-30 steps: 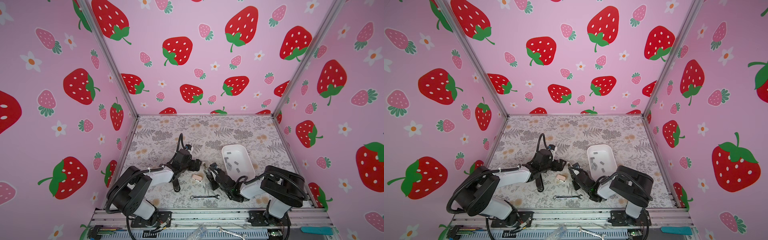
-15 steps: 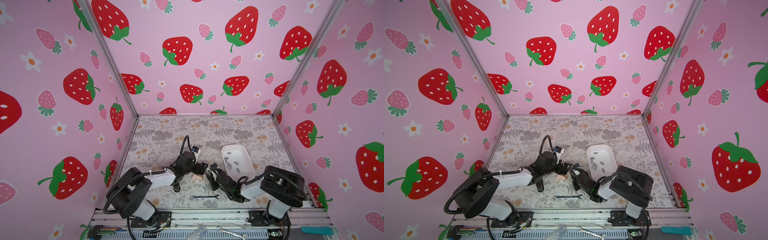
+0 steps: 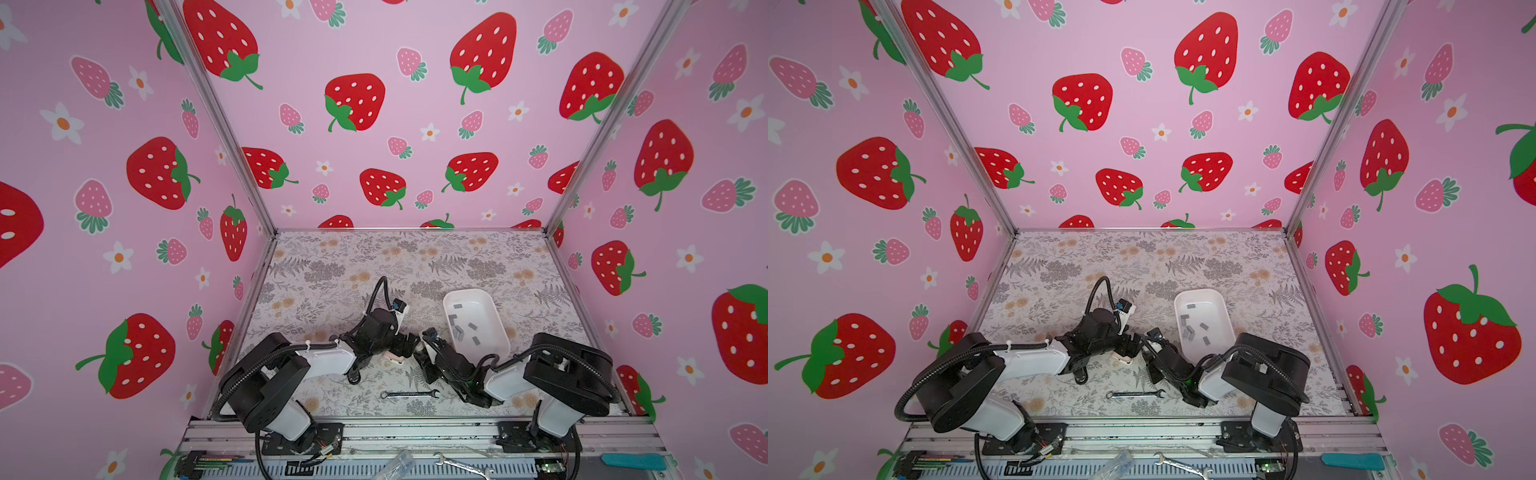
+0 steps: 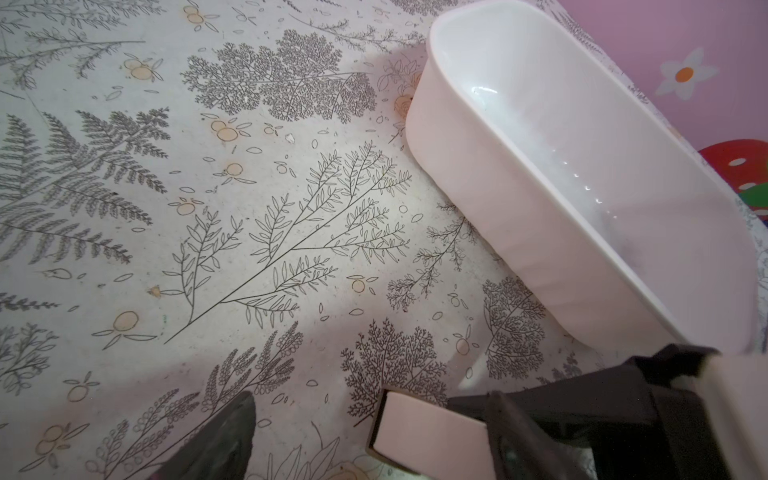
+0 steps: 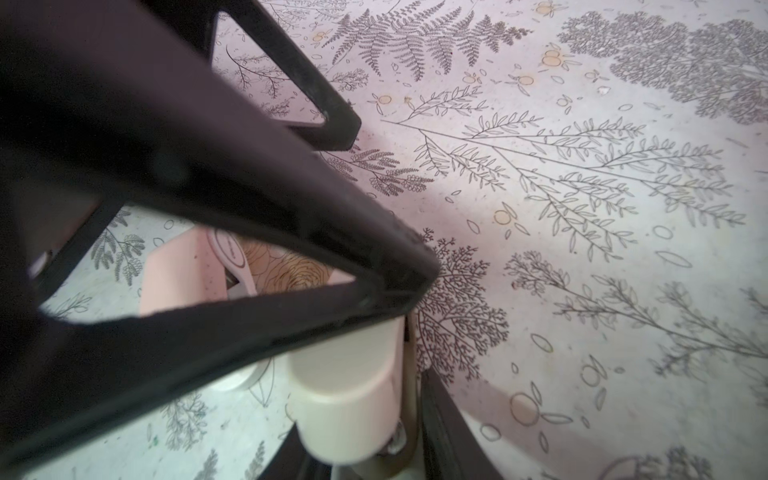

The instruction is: Load the staples into the stapler

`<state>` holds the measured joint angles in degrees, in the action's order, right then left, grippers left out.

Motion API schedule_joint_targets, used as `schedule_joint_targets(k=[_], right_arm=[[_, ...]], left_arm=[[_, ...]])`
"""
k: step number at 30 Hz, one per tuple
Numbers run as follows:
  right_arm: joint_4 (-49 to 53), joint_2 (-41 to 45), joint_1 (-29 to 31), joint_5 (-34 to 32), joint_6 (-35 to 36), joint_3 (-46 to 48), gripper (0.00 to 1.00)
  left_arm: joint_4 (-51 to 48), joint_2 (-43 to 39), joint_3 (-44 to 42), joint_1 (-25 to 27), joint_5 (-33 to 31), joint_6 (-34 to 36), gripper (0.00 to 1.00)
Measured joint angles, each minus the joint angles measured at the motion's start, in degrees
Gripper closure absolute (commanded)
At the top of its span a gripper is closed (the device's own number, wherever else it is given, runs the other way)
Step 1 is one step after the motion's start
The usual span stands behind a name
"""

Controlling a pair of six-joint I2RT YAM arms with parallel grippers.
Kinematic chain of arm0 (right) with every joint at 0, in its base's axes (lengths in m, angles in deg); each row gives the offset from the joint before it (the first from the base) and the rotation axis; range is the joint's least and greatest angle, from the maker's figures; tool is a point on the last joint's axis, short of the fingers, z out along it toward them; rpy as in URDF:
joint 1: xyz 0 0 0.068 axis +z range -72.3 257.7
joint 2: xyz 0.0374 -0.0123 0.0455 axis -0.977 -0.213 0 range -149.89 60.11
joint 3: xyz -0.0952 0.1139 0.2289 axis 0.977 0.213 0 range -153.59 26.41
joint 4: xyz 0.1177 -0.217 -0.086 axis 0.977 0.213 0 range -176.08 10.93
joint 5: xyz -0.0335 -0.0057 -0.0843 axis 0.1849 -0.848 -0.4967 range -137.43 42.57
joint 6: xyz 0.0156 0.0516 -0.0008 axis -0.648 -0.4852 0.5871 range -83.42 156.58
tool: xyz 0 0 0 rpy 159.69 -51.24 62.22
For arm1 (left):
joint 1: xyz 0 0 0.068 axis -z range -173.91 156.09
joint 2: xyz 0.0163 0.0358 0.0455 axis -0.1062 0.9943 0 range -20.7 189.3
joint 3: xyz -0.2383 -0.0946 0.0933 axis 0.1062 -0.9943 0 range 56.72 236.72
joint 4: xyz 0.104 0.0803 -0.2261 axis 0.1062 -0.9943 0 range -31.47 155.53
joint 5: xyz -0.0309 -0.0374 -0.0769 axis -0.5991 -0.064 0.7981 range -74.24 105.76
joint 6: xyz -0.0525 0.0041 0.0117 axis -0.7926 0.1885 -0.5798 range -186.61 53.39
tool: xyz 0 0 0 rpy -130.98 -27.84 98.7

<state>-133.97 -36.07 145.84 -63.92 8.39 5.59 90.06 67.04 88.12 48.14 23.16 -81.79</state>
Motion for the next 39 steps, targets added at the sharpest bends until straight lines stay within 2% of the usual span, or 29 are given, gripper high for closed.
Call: schedule_joint_targets(k=[7, 12, 17, 39], right_arm=[[2.1, 6.8, 0.0, 0.2, -0.3, 2.1, 0.59], [2.6, 14.8, 0.1, 0.5, -0.3, 4.0, 0.67], [2.7, 19.0, 0.1, 0.5, -0.1, 4.8, 0.71], [3.4, 10.3, 0.0, 0.5, 0.4, 1.1, 0.77]], left_arm=[[0.2, 0.5, 0.0, 0.6, -1.0, 0.5, 0.13], [0.3, 0.6, 0.0, 1.0, -1.4, 0.8, 0.14], [3.4, 0.5, -2.4, 1.8, -2.2, 1.3, 0.14], [7.9, 0.1, -5.1, 3.2, -5.9, 2.2, 0.16]])
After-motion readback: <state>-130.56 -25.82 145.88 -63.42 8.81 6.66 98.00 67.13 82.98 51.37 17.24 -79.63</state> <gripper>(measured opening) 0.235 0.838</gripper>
